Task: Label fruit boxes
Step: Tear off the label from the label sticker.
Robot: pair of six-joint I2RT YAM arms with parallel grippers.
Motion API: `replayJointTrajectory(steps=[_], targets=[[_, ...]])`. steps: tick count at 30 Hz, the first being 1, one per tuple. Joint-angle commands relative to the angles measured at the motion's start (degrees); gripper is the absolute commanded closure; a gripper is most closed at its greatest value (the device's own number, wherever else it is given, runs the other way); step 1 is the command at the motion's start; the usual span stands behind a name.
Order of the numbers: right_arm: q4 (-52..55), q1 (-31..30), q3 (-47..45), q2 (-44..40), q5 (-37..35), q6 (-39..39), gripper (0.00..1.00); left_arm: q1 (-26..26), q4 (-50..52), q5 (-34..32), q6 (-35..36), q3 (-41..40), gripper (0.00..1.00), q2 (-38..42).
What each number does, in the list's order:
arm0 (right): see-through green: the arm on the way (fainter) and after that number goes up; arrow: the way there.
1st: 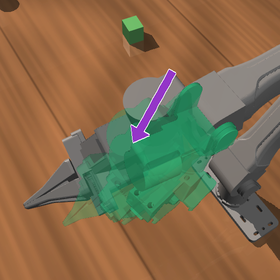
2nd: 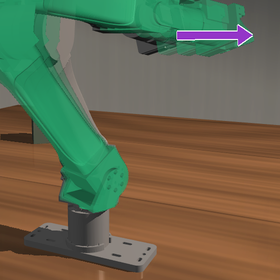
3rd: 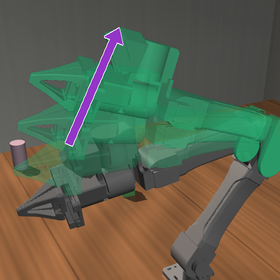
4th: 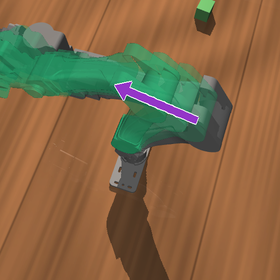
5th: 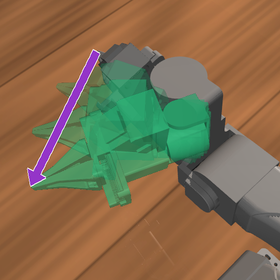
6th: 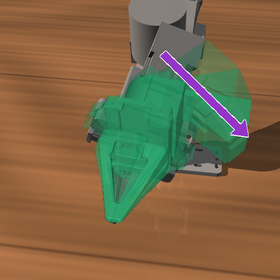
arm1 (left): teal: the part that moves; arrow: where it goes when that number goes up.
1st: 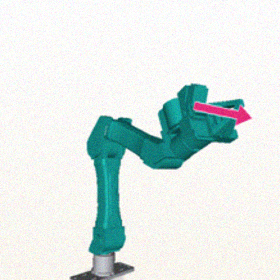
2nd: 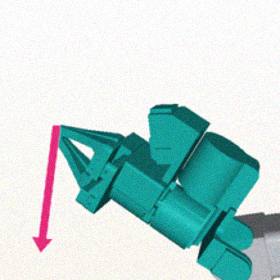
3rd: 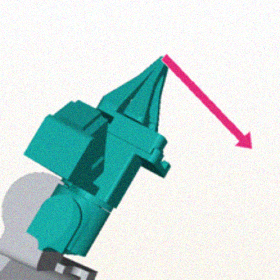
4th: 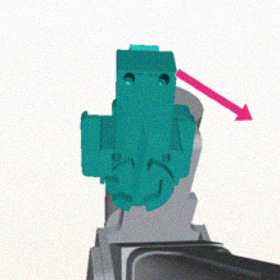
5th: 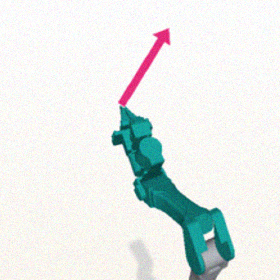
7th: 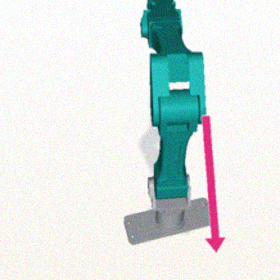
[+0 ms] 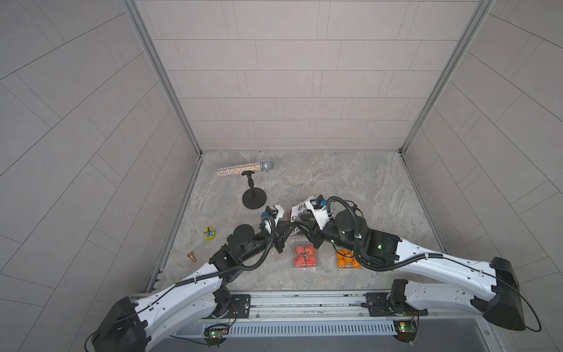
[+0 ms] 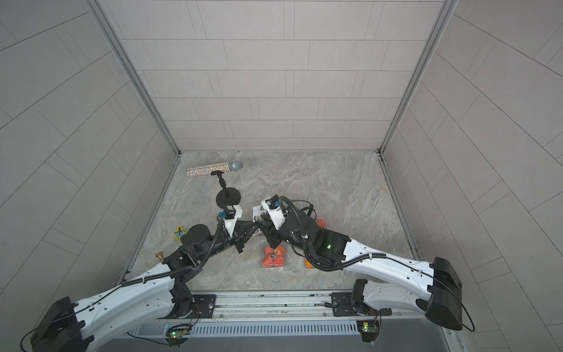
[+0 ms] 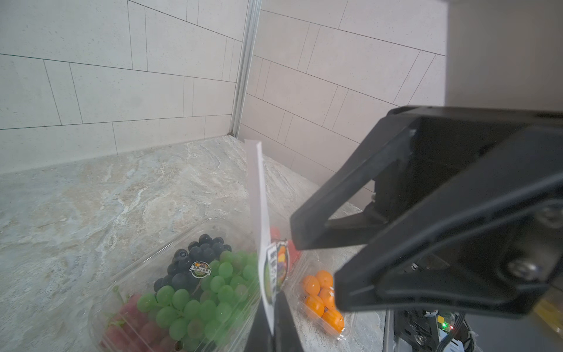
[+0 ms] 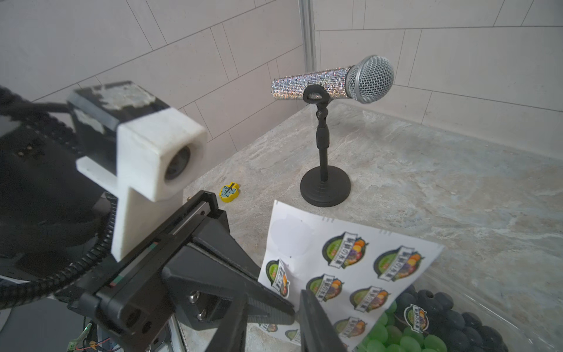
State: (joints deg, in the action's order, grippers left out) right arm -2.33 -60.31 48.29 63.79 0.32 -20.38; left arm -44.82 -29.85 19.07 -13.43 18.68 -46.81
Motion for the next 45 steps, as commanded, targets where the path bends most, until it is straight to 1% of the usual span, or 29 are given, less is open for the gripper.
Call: replayJointTrajectory(steps=[1,6,11,16,22,28,31,37,39,40,42,44,45], targets=[[-0.69,0.54,0.49,0.86,1.31,-0.06,0.67,-0.27,-1.18,0.85,0.42,1.09,1.0,0.8],[-2.66,1.07,-0.02,0.84,2.29,-0.41,0.72,-0.31,-1.09,1.14,0.48,1.1,1.0,0.84],[-2.53,1.29,0.4,2.27,2.23,-0.8,0.8,-0.28,-1.09,1.21,0.6,1.08,1.0,0.84],[-2.41,1.63,0.51,2.35,2.23,-1.06,1.0,-0.28,-1.08,1.05,0.77,1.07,1.0,0.73],[-3.06,1.58,0.05,2.36,3.8,-1.05,1.0,-0.28,-1.09,0.1,0.77,1.06,1.0,0.13],[-3.38,1.52,-0.68,1.83,4.64,-1.23,1.0,-0.14,0.31,-3.66,0.65,1.96,1.0,-1.62],[-3.16,1.52,-1.04,1.28,4.35,-1.37,1.0,-0.12,-0.42,-3.58,0.38,2.05,1.0,-2.32],[-2.69,1.88,-1.95,-0.26,6.31,-1.76,1.0,-0.18,-0.16,-4.78,0.11,1.72,1.0,-2.2],[0.04,3.84,-1.83,-1.44,7.07,-3.02,1.0,-0.03,1.69,-7.42,-1.3,1.89,1.0,-1.86],[1.64,5.79,-2.2,-2.33,7.28,-4.06,1.0,0.28,3.63,-9.43,-3.17,2.05,1.0,-1.43],[7.19,11.17,-1.85,-3.12,8.58,-6.25,1.0,1.46,7.07,-11.32,-8.05,1.85,1.0,0.47],[12.32,18.25,-2.15,-3.4,13.16,-8.12,1.0,3.34,9.37,-10.93,-14.28,0.4,1.0,3.62],[14.71,20.83,-2.06,-3.3,14.55,-8.52,1.0,4.0,10.44,-10.6,-16.27,-0.26,1.0,5.02]])
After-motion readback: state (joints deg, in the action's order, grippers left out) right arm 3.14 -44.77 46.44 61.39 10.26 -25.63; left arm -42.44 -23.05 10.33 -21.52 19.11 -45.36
